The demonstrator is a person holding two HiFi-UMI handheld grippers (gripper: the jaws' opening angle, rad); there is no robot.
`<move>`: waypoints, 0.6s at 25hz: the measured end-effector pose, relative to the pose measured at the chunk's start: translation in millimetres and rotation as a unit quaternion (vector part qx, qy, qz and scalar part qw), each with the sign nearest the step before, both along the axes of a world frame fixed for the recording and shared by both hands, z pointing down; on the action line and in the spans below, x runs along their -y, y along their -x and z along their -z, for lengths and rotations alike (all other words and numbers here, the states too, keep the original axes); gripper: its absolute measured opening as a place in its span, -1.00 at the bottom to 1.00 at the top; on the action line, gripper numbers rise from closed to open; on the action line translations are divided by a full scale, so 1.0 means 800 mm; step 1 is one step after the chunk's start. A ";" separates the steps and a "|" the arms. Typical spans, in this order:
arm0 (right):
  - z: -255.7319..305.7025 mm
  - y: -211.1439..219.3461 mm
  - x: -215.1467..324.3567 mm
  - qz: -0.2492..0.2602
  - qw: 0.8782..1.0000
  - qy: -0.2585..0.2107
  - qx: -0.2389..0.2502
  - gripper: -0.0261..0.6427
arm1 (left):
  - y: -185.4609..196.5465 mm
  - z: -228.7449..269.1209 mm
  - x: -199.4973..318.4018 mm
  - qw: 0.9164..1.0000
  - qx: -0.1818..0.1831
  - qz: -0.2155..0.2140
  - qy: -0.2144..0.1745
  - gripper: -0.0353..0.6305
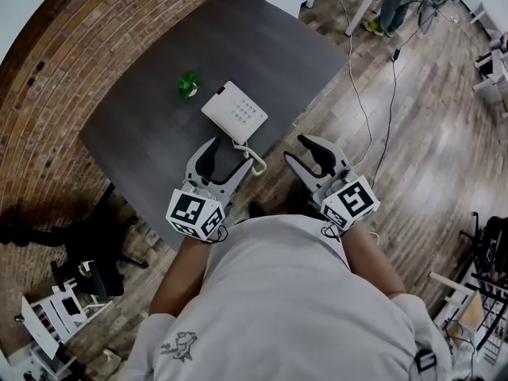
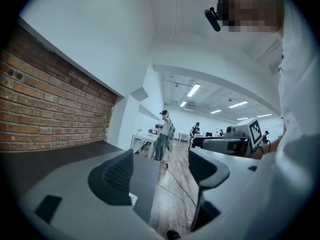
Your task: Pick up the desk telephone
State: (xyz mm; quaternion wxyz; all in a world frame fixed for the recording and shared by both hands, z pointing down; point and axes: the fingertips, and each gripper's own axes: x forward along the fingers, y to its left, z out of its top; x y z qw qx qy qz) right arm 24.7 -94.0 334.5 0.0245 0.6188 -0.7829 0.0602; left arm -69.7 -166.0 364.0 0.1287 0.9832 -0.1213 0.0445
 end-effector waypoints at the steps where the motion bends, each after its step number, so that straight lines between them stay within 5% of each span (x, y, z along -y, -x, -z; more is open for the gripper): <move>1: 0.000 -0.001 0.006 0.008 1.000 0.001 0.001 -0.38 | 0.002 0.000 0.004 1.000 0.001 0.008 -0.001 0.18; 9: -0.006 -0.014 0.072 0.095 0.995 0.006 -0.002 -0.38 | 0.009 0.000 0.044 0.996 0.009 0.091 -0.009 0.18; 15: -0.008 -0.037 0.127 0.172 0.985 0.011 -0.007 -0.38 | 0.008 -0.013 0.079 0.984 0.024 0.176 0.006 0.18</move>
